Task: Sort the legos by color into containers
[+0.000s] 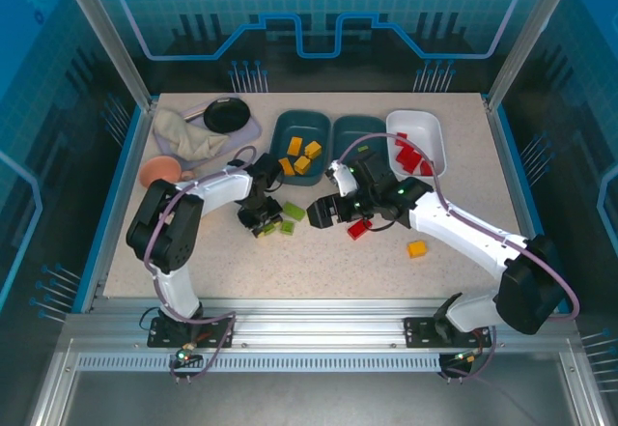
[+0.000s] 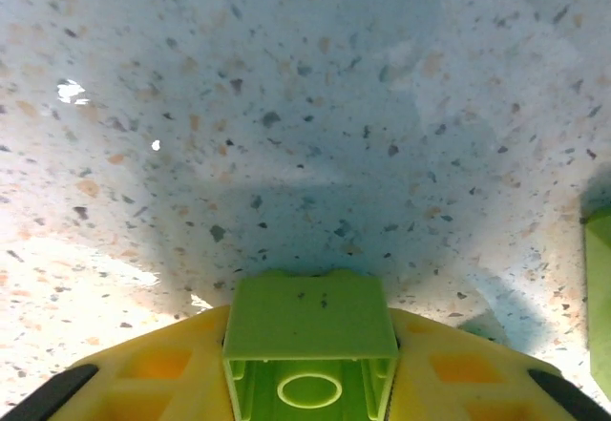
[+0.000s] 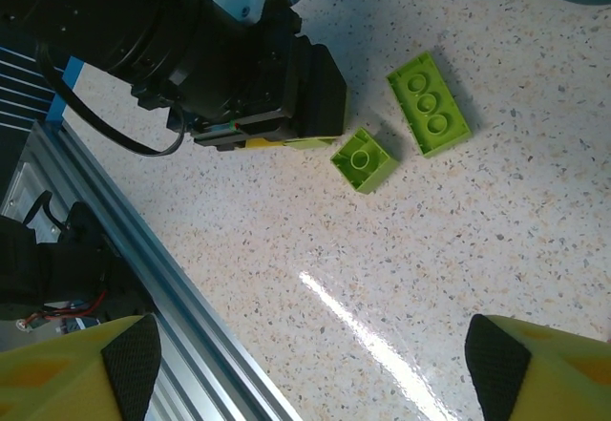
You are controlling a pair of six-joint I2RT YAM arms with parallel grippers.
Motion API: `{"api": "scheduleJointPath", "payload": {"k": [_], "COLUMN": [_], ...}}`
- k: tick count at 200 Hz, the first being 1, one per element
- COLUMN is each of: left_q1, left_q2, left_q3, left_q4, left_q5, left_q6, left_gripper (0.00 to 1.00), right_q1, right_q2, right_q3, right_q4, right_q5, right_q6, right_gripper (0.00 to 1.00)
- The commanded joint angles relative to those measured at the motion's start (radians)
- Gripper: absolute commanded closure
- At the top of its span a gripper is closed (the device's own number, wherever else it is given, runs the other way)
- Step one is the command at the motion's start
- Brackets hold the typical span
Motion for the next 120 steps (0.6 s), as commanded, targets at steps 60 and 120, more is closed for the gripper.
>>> {"api": "scheduleJointPath", "payload": {"k": [60, 120], "left_q1": [-0.106, -0.200], "left_q2": [-0.041, 0.291], "left_q3": [0.402, 0.886], "left_q4": [-0.166, -0.189], "left_q5": [-0.072, -0.043], "left_q6": [0.115, 0.215], "left_gripper": [0.67, 0.68], "right_q1": [-0.276, -0.440], "right_q2": [-0.204, -0.212], "right_q3": [-0.005, -0.009], "right_q4": [0.031, 0.070], "right_q5": [0.172, 0.169], "right_q6": [0.150, 0.225], "right_gripper": [0.16, 0.15]}}
